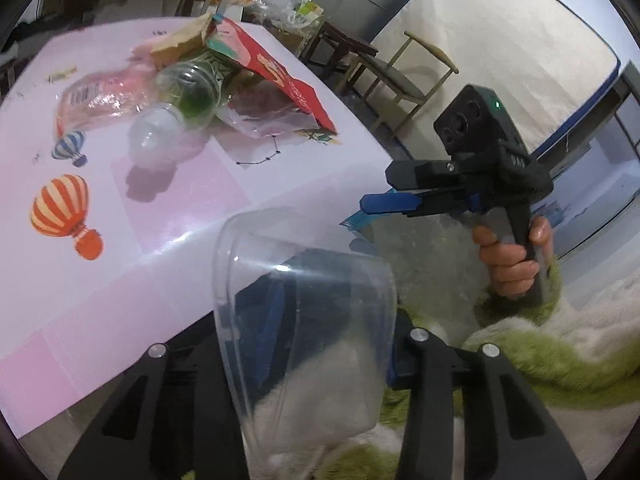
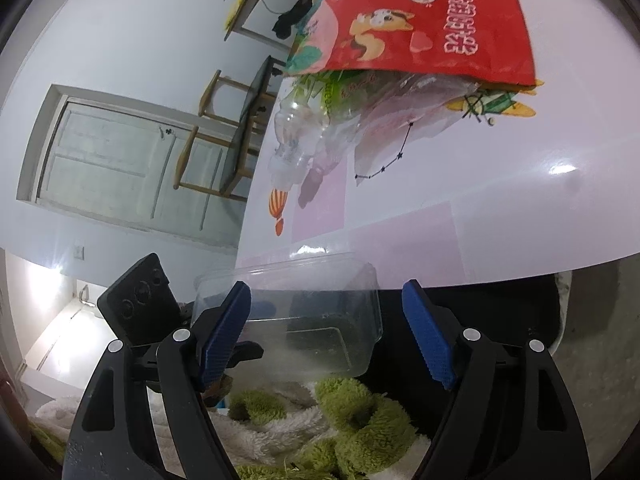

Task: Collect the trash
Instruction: 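Hold the clear tub in the left tool while the right tool releases it, then grasp the red snack bag on the table with the right tool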

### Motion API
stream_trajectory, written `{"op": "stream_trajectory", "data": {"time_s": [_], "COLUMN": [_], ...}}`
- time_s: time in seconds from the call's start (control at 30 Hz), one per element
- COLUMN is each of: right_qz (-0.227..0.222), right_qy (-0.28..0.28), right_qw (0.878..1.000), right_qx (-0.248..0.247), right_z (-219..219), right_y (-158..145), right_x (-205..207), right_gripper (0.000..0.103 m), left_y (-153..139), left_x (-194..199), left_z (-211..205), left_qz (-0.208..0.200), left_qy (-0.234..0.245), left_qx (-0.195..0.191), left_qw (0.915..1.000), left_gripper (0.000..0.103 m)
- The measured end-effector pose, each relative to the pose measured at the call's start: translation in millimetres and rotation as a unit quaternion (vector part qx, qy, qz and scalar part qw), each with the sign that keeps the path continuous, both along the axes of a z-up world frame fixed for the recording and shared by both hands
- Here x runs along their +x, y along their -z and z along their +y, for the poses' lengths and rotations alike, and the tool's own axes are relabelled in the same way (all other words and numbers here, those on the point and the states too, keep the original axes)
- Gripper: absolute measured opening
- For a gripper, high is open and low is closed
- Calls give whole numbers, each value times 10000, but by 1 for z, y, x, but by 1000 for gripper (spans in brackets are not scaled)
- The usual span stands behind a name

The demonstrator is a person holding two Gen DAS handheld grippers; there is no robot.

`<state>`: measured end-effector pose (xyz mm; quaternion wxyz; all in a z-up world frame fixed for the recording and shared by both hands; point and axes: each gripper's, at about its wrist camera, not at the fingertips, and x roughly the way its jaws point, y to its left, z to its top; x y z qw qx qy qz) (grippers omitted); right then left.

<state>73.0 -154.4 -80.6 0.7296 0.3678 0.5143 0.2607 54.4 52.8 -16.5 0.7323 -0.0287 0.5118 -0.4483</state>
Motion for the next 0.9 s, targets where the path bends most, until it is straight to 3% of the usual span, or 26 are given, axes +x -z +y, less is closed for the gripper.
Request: {"op": "stream_trajectory", "data": {"time_s": [0.1, 0.17, 0.23, 0.37, 0.47, 0.57, 0.63, 0.67, 0.83, 0.9], "right_qz": [-83, -197, -344, -545, -863, -1373, -1745, -1850, -2459, -2579], "right_qy": [113, 253, 471, 952, 1015, 667, 402, 314, -274, -444], "right_qw": [9999, 9995, 9982, 9931, 9820, 9555, 9351, 9287, 8691, 8509], "right_qx": [-30, -79, -143, -412, -1340, -2524, -3057, -3198, -4283, -4554], "right_z": [-10, -20, -36, -60, -57, -28, -7, -5, 41, 51], "right_y": [-7, -15, -25, -40, -54, -69, -74, -74, -63, -57], "right_x": [0, 1, 4, 14, 27, 43, 52, 54, 76, 84], "right_gripper": [76, 76, 76, 76, 76, 76, 76, 75, 68, 64], "left_y": [-5, -13, -23, -35, -36, -36, -34, -33, -22, -17], "left_x": [8, 10, 11, 13, 18, 25, 28, 29, 36, 38], "left_z": [-1, -2, -3, -4, -4, 1, 7, 9, 21, 25], "left_qz": [525, 596, 529, 178, 76, 112, 142, 185, 403, 487], "left_qy": [-25, -7, 13, -103, -265, -386, -451, -485, -633, -675], "left_qx": [-472, -683, -845, -813, -823, -813, -731, -717, -749, -761], "left_qw": [9975, 9959, 9950, 9965, 9962, 9959, 9962, 9961, 9944, 9936], "left_gripper": [39, 39, 39, 39, 39, 39, 39, 39, 39, 39]}}
